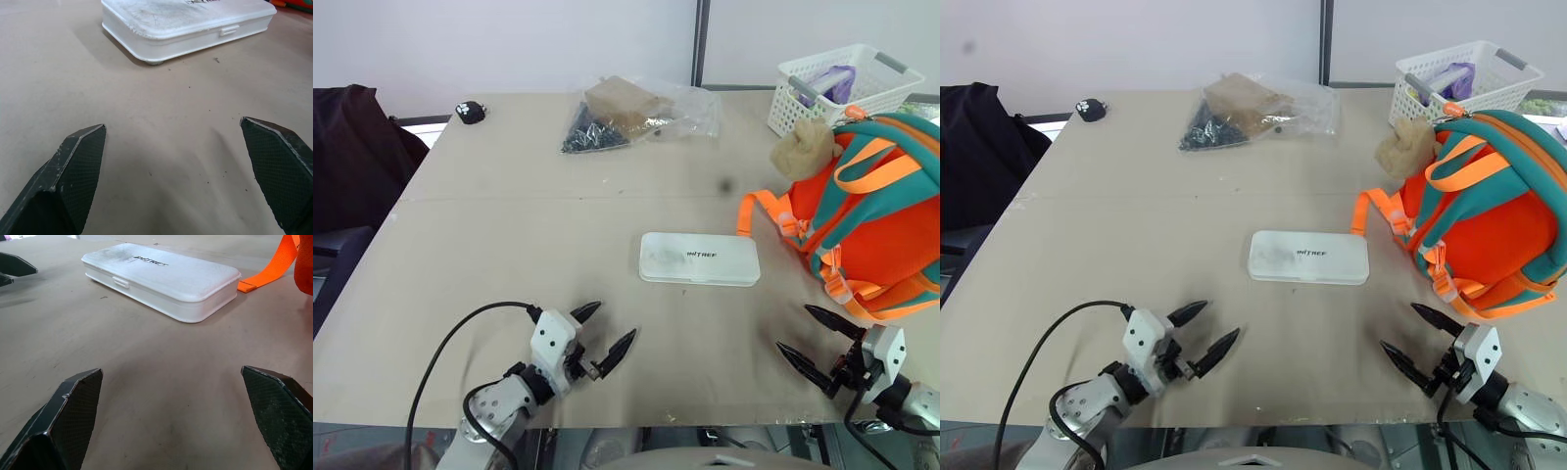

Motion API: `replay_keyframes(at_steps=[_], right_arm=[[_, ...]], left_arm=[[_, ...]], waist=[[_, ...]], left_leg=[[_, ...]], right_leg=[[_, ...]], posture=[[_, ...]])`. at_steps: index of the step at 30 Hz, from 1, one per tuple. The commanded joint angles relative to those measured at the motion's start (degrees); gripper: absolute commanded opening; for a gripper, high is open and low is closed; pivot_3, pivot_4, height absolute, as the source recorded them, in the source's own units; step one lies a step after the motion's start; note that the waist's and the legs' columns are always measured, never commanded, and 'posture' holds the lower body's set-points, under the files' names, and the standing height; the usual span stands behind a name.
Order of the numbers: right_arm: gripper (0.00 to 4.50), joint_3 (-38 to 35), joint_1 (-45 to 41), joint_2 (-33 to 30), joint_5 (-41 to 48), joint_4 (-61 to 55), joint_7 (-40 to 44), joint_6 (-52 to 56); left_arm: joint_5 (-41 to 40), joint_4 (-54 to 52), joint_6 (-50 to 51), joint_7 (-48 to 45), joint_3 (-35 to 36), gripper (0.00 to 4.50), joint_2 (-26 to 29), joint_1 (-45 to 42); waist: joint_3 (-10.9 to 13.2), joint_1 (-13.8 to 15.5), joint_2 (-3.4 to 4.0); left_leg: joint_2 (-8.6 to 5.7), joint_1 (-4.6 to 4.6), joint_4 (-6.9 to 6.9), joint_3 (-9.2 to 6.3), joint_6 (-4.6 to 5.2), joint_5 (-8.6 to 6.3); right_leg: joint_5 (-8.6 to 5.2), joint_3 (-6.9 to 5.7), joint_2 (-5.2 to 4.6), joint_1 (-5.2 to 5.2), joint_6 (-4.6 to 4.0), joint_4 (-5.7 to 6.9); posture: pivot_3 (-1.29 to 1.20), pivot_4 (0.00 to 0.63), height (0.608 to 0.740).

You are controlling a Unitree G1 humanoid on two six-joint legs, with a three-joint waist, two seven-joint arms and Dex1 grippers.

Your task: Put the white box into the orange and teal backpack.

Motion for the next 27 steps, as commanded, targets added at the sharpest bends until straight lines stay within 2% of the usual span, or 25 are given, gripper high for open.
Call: replay_keyframes(at_steps=[1, 4, 13, 23, 24, 25, 27], right_arm=[[4.47, -1.32, 0.38, -0.46, 0.22, -2.07, -0.61, -0.26], [4.47, -1.13, -0.23, -0.50, -0.11, -1.63, -1.21, -0.11], [4.47, -0.93, -1.73, -0.74, 0.01, -0.86, -1.36, 0.02], [4.47, -0.17, -4.32, -0.59, 0.23, -2.91, -3.50, 3.18], [3.95, -0.51, -5.26, -0.20, 0.53, -3.60, -5.03, 4.11], [3.65, -0.64, -6.03, 0.05, 0.65, -4.22, -6.18, 4.86], [2.62, -0.34, -7.68, 0.28, -0.19, -5.06, -8.32, 6.09]], left_arm=[[-0.31, -0.09, -0.62, -1.40, 0.51, 4.50, 1.24, 0.19], [-1.91, 0.67, -0.74, -3.84, 1.37, 4.50, 2.74, 0.49], [-2.77, 0.70, -0.88, -4.68, 1.77, 4.50, 2.67, 0.64], [-8.34, 0.56, 4.58, -9.27, 4.75, 4.50, 7.34, -0.82], [-10.01, 0.27, 7.20, -9.17, 5.42, 4.50, 8.01, -1.76], [-11.63, 0.10, 9.53, -9.10, 6.05, 4.50, 8.64, -2.79], [-15.59, 0.15, 15.03, -9.16, 7.33, 4.50, 10.20, -5.85]], waist=[[0.00, 0.01, 0.00], [0.00, -0.01, 0.01], [0.01, -0.01, 0.01], [0.00, -0.04, 0.01], [0.01, -0.04, 0.02], [0.01, -0.05, 0.02], [0.00, -0.06, 0.03]], left_leg=[[0.00, 0.00, 0.00, 0.00, 0.00, 0.00], [0.00, 0.00, 0.00, 0.00, 0.00, 0.00], [0.00, 0.01, 0.00, 0.00, 0.00, 0.00], [0.00, 0.01, 0.03, 0.02, 0.00, 0.00], [0.00, 0.01, 0.03, 0.02, 0.00, 0.01], [0.00, 0.01, 0.02, 0.01, -0.01, 0.01], [0.02, 0.02, 0.02, -0.01, -0.02, 0.01]], right_leg=[[0.00, 0.00, 0.00, 0.00, 0.00, 0.00], [0.00, -0.01, 0.00, 0.00, -0.02, 0.00], [0.04, 0.00, 0.01, 0.00, -0.06, 0.00], [0.11, 0.00, 0.02, 0.01, -0.18, 0.00], [0.12, 0.00, 0.03, 0.00, -0.19, 0.00], [0.13, 0.00, 0.03, 0.00, -0.19, 0.01], [0.14, -0.01, 0.05, 0.00, -0.19, 0.03]], posture=[[0.00, 0.150, 0.740], [0.00, 0.150, 0.740], [0.00, 0.150, 0.740], [0.00, 0.150, 0.740], [0.00, 0.150, 0.740], [0.00, 0.150, 0.740], [0.00, 0.150, 0.740]])
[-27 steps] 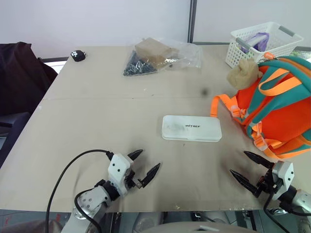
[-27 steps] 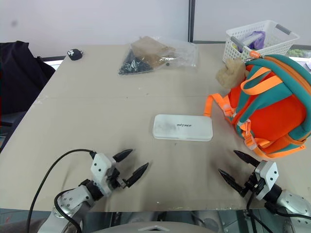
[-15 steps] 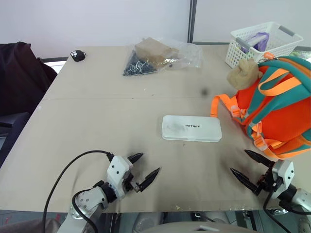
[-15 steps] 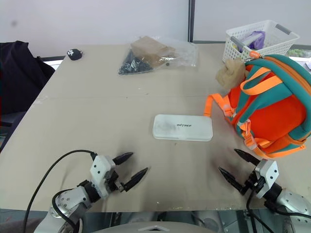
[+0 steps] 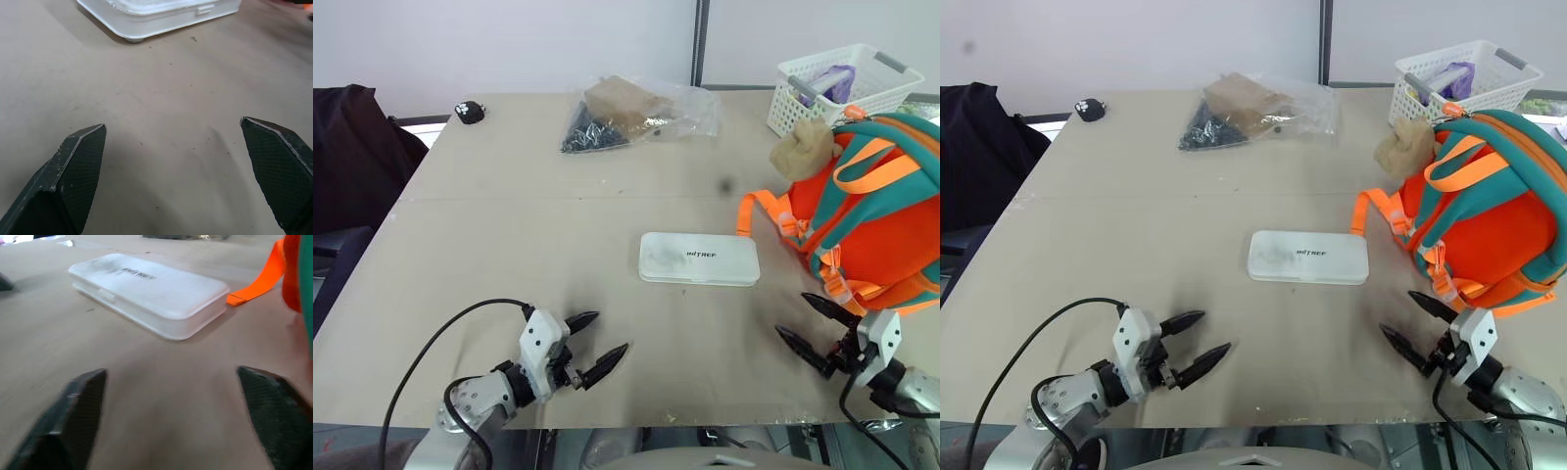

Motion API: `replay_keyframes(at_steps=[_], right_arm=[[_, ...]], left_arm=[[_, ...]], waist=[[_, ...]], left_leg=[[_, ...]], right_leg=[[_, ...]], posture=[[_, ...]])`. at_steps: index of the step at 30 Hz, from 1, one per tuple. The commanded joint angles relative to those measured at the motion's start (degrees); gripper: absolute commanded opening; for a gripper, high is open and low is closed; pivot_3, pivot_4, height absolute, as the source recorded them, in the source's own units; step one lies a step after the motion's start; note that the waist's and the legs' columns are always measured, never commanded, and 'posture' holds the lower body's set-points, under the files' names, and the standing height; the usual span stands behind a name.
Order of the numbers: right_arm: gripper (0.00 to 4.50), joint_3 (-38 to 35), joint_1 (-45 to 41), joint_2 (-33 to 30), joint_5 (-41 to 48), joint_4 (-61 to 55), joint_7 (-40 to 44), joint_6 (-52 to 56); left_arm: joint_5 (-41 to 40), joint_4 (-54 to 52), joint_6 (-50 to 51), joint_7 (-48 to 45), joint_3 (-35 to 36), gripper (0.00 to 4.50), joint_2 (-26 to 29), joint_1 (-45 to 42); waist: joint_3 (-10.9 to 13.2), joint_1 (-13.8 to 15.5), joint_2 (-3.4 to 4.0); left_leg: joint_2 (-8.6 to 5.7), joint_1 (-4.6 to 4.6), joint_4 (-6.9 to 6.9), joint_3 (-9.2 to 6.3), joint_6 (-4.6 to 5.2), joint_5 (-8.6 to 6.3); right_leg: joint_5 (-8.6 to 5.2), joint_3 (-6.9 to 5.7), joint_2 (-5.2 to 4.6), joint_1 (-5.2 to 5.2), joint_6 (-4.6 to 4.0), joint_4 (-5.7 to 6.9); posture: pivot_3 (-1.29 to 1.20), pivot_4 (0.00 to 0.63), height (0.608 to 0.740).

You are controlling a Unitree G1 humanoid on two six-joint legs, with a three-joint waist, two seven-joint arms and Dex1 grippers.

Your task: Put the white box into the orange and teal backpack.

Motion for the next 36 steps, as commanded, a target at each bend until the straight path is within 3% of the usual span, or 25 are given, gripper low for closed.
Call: replay_keyframes(at_steps=[1, 3, 5, 6, 8, 13, 18, 22, 30, 36], right_arm=[[2.19, -0.18, -2.54, 0.19, -1.20, -3.08, -3.43, 1.12], [1.02, 0.89, -4.39, 0.12, -3.67, -3.17, -5.55, 1.96], [0.15, 1.89, -6.74, 0.32, -6.28, -3.02, -8.00, 2.63], [0.06, 2.29, -7.83, 0.38, -8.78, -2.84, -10.42, 3.53], [0.06, 3.41, -9.23, 0.46, -11.96, -2.78, -12.71, 3.96], [0.06, 5.99, -11.67, 1.36, -20.21, -3.12, -20.04, 6.08], [0.06, 8.96, -12.04, 3.74, -26.16, -4.77, -25.37, 6.56], [0.06, 11.14, -12.13, 4.32, -28.82, -4.83, -26.49, 5.30], [0.06, 14.15, -15.21, 6.83, -31.26, -4.43, -28.60, 5.42], [0.06, 14.84, -16.03, 7.21, -31.08, -4.47, -28.39, 5.35]], left_arm=[[-7.19, -1.18, 8.96, -0.61, 3.12, 4.50, 3.15, -4.74], [-10.61, 0.41, 15.57, -1.25, 3.42, 4.50, 5.63, -9.46], [-16.20, 4.41, 22.15, -2.71, 4.08, 4.50, 6.60, -15.97], [-21.04, 6.75, 27.13, -3.14, 4.77, 4.50, 6.68, -19.72], [-27.26, 11.77, 37.12, -1.84, 5.15, 4.50, 6.83, -26.95], [-33.67, 24.59, 59.88, 3.48, 3.54, 4.50, 4.97, -43.99], [-30.59, 37.44, 72.73, 12.71, 6.50, 4.50, -2.40, -56.70], [-26.84, 42.39, 75.72, 19.12, 7.95, 4.50, -5.07, -60.19], [-26.95, 47.78, 75.75, 23.71, 3.46, 4.50, -8.55, -62.58], [-25.44, 51.38, 75.75, 26.14, 5.97, 4.50, -12.49, -63.72]], waist=[[0.00, 0.04, 0.01], [-0.01, 0.03, 0.00], [-0.01, 0.06, 0.03], [-0.01, 0.01, 0.03], [-0.01, -0.07, 0.01], [-0.02, -0.49, -0.06], [-0.04, -1.25, -0.17], [-0.06, -1.69, -0.20], [-0.18, -1.29, -0.29], [-0.49, -0.83, -0.28]], left_leg=[[0.00, 0.02, 0.00, -0.01, 0.00, 0.00], [0.00, 0.02, 0.01, -0.03, -0.03, 0.02], [-0.03, 0.03, 0.01, -0.03, -0.22, 0.13], [-0.07, 0.03, 0.01, -0.03, -0.24, 0.14], [-0.08, 0.04, 0.04, -0.01, -0.28, 0.16], [-0.18, 0.03, 0.04, -0.01, -0.30, 0.17], [-0.29, 0.02, 0.06, -0.05, -0.31, 0.18], [-0.31, 0.01, 0.05, -0.04, -0.37, 0.21], [-0.40, 0.20, 0.06, -0.07, -0.80, 0.46], [-0.50, 0.32, 0.10, -0.18, -0.82, 0.48]], right_leg=[[0.00, -0.01, 0.01, 0.00, 0.00, 0.01], [0.05, -0.05, 0.04, 0.01, 0.09, 0.02], [0.11, -0.06, 0.09, 0.00, 0.16, 0.03], [0.12, -0.09, 0.14, 0.00, 0.16, 0.05], [0.13, -0.19, 0.28, -0.01, 0.16, 0.08], [0.14, -0.13, 0.30, -0.08, 0.16, 0.13], [0.14, -0.08, 0.25, -0.14, 0.17, 0.20], [0.14, 0.13, 0.10, -0.36, 0.17, 0.38], [0.13, 0.60, 0.06, -0.42, 0.17, 0.85], [0.14, 0.50, 0.04, -0.23, 0.18, 0.87]], posture=[[0.00, 0.150, 0.740], [0.00, 0.150, 0.740], [0.00, 0.150, 0.740], [0.00, 0.150, 0.740], [0.00, 0.150, 0.740], [0.00, 0.150, 0.740], [0.00, 0.150, 0.740], [0.00, 0.150, 0.740], [0.00, 0.150, 0.740], [0.00, 0.150, 0.740]])
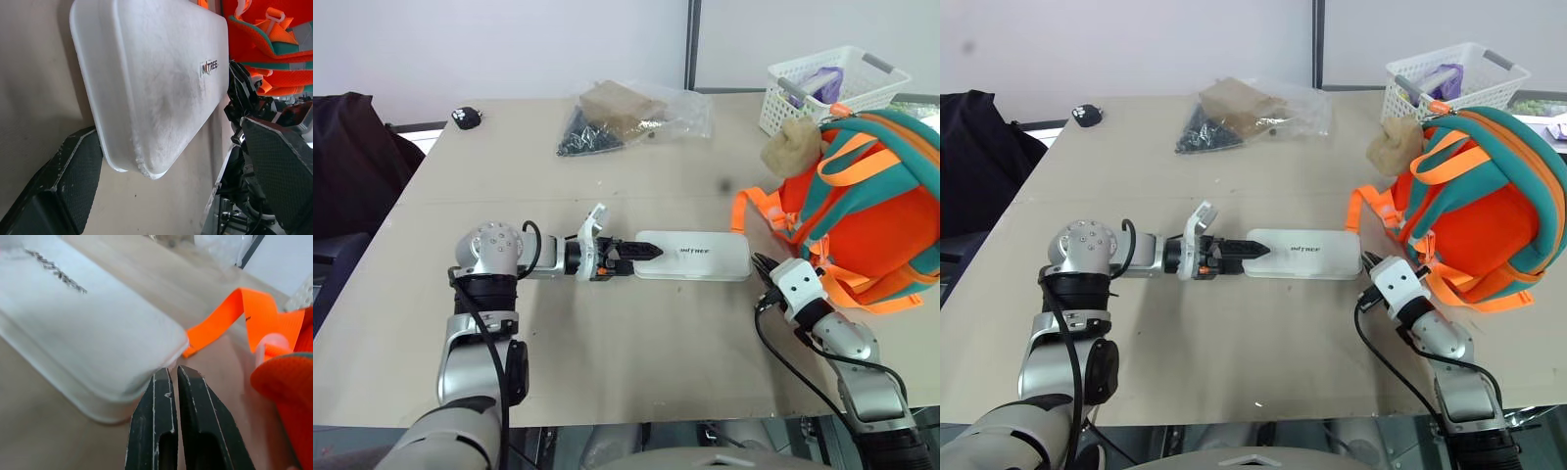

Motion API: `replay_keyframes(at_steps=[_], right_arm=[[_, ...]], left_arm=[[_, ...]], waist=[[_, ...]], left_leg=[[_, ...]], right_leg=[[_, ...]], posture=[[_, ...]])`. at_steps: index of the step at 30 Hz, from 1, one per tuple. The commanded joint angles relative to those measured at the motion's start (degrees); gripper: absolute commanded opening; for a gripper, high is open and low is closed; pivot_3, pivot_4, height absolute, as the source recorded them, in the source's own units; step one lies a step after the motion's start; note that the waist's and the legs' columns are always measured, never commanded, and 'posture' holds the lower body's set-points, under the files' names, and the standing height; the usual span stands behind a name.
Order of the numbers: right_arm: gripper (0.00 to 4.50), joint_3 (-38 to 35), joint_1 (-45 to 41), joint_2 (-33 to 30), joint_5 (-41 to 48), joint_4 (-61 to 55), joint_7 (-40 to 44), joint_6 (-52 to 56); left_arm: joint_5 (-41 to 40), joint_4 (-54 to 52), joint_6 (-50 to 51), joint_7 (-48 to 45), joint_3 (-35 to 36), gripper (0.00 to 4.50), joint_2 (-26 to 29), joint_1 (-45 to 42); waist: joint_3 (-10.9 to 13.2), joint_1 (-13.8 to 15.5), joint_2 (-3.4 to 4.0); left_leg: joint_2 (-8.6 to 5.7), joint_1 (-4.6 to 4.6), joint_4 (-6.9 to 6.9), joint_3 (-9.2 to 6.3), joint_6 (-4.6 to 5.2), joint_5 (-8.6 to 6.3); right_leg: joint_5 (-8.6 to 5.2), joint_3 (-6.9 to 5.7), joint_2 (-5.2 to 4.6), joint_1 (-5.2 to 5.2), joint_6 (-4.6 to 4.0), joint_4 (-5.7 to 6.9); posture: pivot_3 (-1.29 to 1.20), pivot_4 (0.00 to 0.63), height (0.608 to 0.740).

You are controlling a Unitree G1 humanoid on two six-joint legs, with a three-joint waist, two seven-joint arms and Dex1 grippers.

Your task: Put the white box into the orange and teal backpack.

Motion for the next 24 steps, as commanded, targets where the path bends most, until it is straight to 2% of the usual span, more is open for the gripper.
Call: replay_keyframes(at_steps=[1, 5, 6, 8, 11, 13, 16, 24], right_arm=[[0.06, 0.92, -0.60, 0.24, 0.17, -2.07, 0.06, -0.91], [0.06, 1.28, -0.32, 0.21, 0.41, -2.17, 0.54, -0.92], [0.01, 1.43, -0.28, 0.20, 0.58, -2.21, 0.81, -0.85], [0.00, 1.47, -0.31, 0.55, 0.39, -2.20, 0.30, -0.63], [0.00, -0.73, -0.74, 1.05, -0.87, -1.79, -3.04, 1.31], [0.00, -2.17, -1.26, 0.61, -2.44, -1.08, -5.16, 1.86], [0.00, -2.60, -1.57, 0.16, -2.46, -0.85, -5.27, 3.50], [0.00, -3.47, -1.18, 2.02, -3.33, -2.28, -8.51, 9.11]], left_arm=[[2.61, 3.20, 0.64, 2.95, -1.26, 4.50, -3.14, 1.19], [2.02, 4.18, 0.64, 4.17, 0.58, 4.50, -4.62, 1.25], [1.87, 4.14, 0.64, 4.45, 0.81, 4.25, -4.98, 1.43], [1.86, 3.82, 0.64, 5.20, 1.11, 3.71, -5.68, 2.04], [2.02, 3.60, 0.64, 6.44, 2.02, 2.16, -6.50, 2.43], [2.15, 3.53, 0.64, 7.05, 2.68, 1.34, -6.87, 2.46], [2.04, 3.16, 0.64, 7.14, 2.99, 1.11, -6.96, 2.91], [2.45, 2.94, 0.64, 6.71, 3.57, 1.11, -7.43, 3.05]], waist=[[-0.08, 0.31, -0.02], [-0.21, 0.93, -0.06], [-0.25, 1.02, -0.06], [-0.27, 1.04, -0.06], [-0.27, 1.07, -0.06], [-0.28, 1.25, -0.16], [-0.26, 1.02, -0.42], [-0.26, 0.97, -0.42]], left_leg=[[-0.01, 0.00, 0.01, -0.02, 0.00, 0.00], [-0.04, 0.05, 0.02, -0.08, 0.00, 0.00], [-0.04, 0.05, 0.03, -0.09, 0.00, 0.00], [-0.04, 0.04, 0.03, -0.13, 0.00, 0.00], [-0.05, 0.01, 0.03, -0.18, 0.00, 0.00], [-0.06, -0.04, 0.03, -0.22, 0.00, 0.00], [-0.11, -0.17, 0.18, -0.43, 0.00, 0.00], [-0.04, -0.16, 0.17, -0.48, -0.02, 0.00]], right_leg=[[0.00, -0.02, 0.00, 0.02, 0.00, 0.00], [0.00, -0.06, -0.06, 0.11, 0.00, -0.01], [0.00, -0.07, -0.06, 0.12, 0.00, -0.01], [-0.01, -0.11, -0.10, 0.13, 0.01, -0.02], [-0.01, -0.15, -0.15, 0.13, 0.01, -0.03], [-0.01, -0.19, -0.17, 0.12, 0.00, -0.05], [-0.01, -0.38, -0.19, 0.11, 0.00, -0.06], [-0.02, -0.41, -0.15, 0.11, -0.02, -0.05]], posture=[[0.00, 0.150, 0.740], [0.00, 0.150, 0.740], [0.00, 0.150, 0.740], [0.00, 0.150, 0.740], [0.00, 0.150, 0.740], [0.00, 0.150, 0.740], [0.00, 0.150, 0.740], [0.00, 0.150, 0.740]])
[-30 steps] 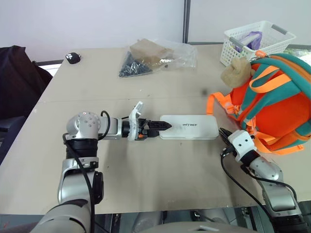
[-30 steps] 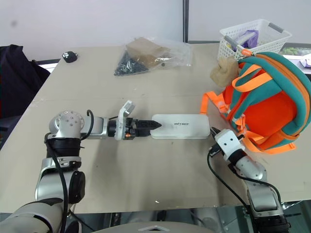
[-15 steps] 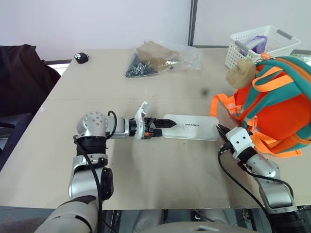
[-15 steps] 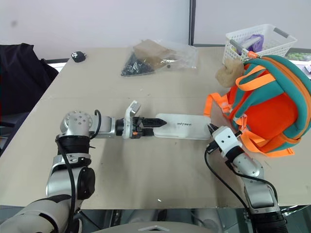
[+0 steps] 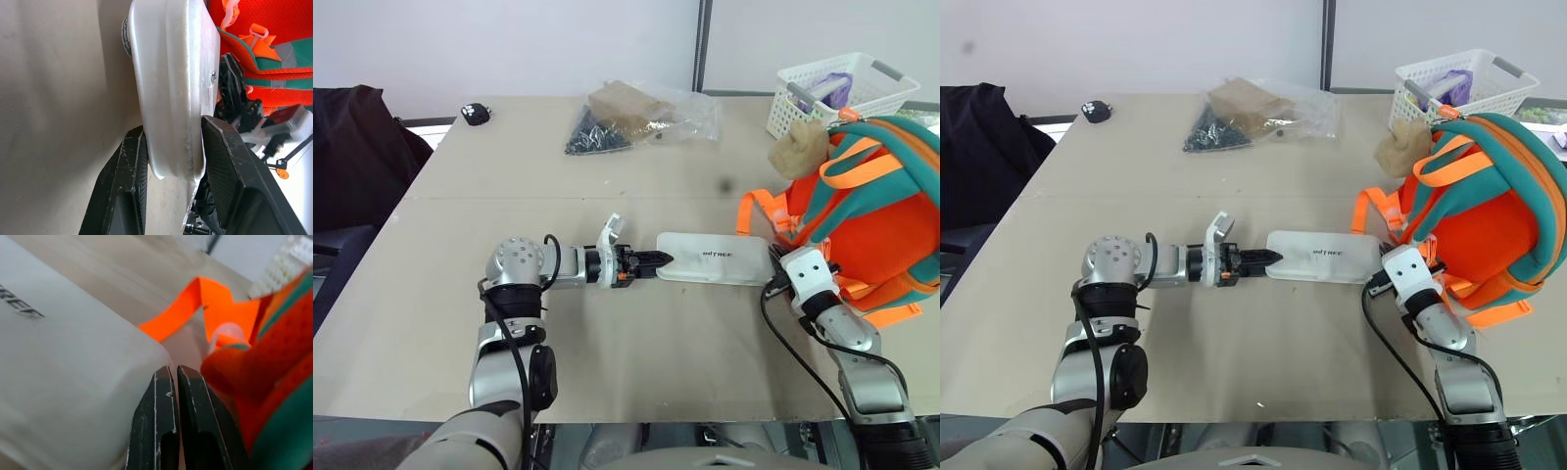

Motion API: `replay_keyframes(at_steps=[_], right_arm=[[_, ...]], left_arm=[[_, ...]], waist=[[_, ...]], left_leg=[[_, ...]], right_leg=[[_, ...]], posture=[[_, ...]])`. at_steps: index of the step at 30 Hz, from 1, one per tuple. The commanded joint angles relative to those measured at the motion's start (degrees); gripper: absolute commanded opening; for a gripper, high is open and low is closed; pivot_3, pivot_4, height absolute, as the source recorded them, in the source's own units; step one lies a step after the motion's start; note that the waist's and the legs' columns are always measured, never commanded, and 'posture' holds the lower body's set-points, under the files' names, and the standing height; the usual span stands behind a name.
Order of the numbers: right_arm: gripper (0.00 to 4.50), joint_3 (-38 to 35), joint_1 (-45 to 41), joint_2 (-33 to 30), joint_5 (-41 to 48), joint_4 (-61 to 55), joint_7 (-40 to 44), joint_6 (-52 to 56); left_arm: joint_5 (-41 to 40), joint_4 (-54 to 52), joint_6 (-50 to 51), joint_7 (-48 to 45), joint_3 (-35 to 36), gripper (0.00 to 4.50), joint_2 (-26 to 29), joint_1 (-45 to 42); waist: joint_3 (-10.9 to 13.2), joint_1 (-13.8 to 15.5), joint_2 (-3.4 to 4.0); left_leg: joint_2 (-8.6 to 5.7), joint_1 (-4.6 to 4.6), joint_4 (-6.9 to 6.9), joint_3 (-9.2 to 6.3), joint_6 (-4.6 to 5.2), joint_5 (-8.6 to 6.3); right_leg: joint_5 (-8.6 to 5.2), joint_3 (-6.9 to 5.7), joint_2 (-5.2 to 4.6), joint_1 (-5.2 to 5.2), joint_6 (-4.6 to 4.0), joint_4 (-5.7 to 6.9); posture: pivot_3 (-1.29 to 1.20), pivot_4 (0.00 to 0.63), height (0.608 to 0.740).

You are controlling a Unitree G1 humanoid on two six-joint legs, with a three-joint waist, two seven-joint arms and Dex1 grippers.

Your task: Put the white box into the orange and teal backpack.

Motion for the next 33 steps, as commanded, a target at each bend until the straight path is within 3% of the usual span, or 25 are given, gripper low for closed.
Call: replay_keyframes(at_steps=[1, 7, 12, 16, 22, 24, 29, 33], right_arm=[[0.00, -1.02, 0.67, 0.24, -0.56, -1.97, -1.66, 1.45], [0.00, -2.21, 3.95, 1.27, 5.10, -4.34, 0.69, -2.30], [0.00, -3.49, 10.71, 2.80, 16.67, -9.98, 7.17, -6.54], [1.18, -5.73, 14.55, 3.68, 22.45, -13.72, 8.72, -8.70], [3.91, -8.27, 19.25, 8.93, 24.80, -18.11, 4.72, -14.30], [4.46, -8.65, 19.19, 11.45, 25.51, -19.58, 1.85, -13.79], [4.46, -8.38, 15.63, 13.48, 28.09, -21.14, -2.64, -7.68], [4.46, -9.13, 7.32, 12.57, 30.63, -20.05, -4.96, -2.87]], left_arm=[[2.90, 0.13, 1.42, 2.12, -1.86, 1.11, 0.00, 1.28], [1.57, -2.05, 1.42, -0.24, 2.29, 1.02, 0.06, 1.98], [0.35, -6.03, 0.80, -3.24, 5.69, 1.02, 1.87, 5.61], [-3.79, -8.78, 1.42, -5.39, 8.14, 1.01, 2.20, 6.82], [-10.45, -12.10, 1.42, -6.89, 14.36, 1.01, 2.73, 8.60], [-13.93, -13.36, 1.42, -6.86, 16.05, 1.01, 3.17, 9.92], [-21.88, -16.06, 1.42, -5.18, 18.24, 1.01, 4.26, 13.46], [-27.01, -17.48, 0.27, -3.62, 19.38, 1.01, 4.71, 14.49]], waist=[[0.00, 0.02, 0.00], [0.01, -0.15, 0.00], [0.07, -1.37, -0.03], [0.13, -1.67, -0.03], [0.29, -1.58, 0.07], [0.31, -1.55, 0.09], [0.33, -1.48, 0.10], [0.38, -1.42, 0.08]], left_leg=[[-0.01, 0.00, 0.00, 0.00, 0.00, 0.00], [0.00, -0.02, -0.01, -0.02, 0.00, 0.00], [0.08, 0.00, -0.11, -0.03, -0.02, 0.00], [0.16, -0.01, -0.23, 0.02, -0.09, 0.04], [0.16, -0.06, -0.27, 0.01, -0.10, 0.04], [0.16, -0.11, -0.27, 0.04, -0.10, 0.04], [0.16, -0.20, -0.29, 0.04, -0.10, 0.04], [0.12, -0.26, -0.28, 0.08, -0.10, 0.05]], right_leg=[[0.00, 0.00, 0.00, 0.00, 0.00, 0.00], [0.00, -0.02, 0.00, -0.01, 0.01, 0.00], [-0.02, -0.01, 0.04, -0.05, 0.01, -0.01], [-0.03, 0.04, 0.11, -0.19, 0.01, 0.00], [-0.13, 0.05, 0.10, -0.25, 0.14, 0.00], [-0.13, 0.08, 0.10, -0.33, 0.15, 0.00], [-0.03, 0.10, 0.09, -0.44, -0.04, 0.00], [-0.02, 0.12, 0.07, -0.49, -0.05, 0.00]], posture=[[0.00, 0.150, 0.740], [0.00, 0.150, 0.740], [0.00, 0.150, 0.740], [0.00, 0.150, 0.740], [0.00, 0.150, 0.740], [0.00, 0.150, 0.740], [0.00, 0.150, 0.740], [0.00, 0.150, 0.740]])
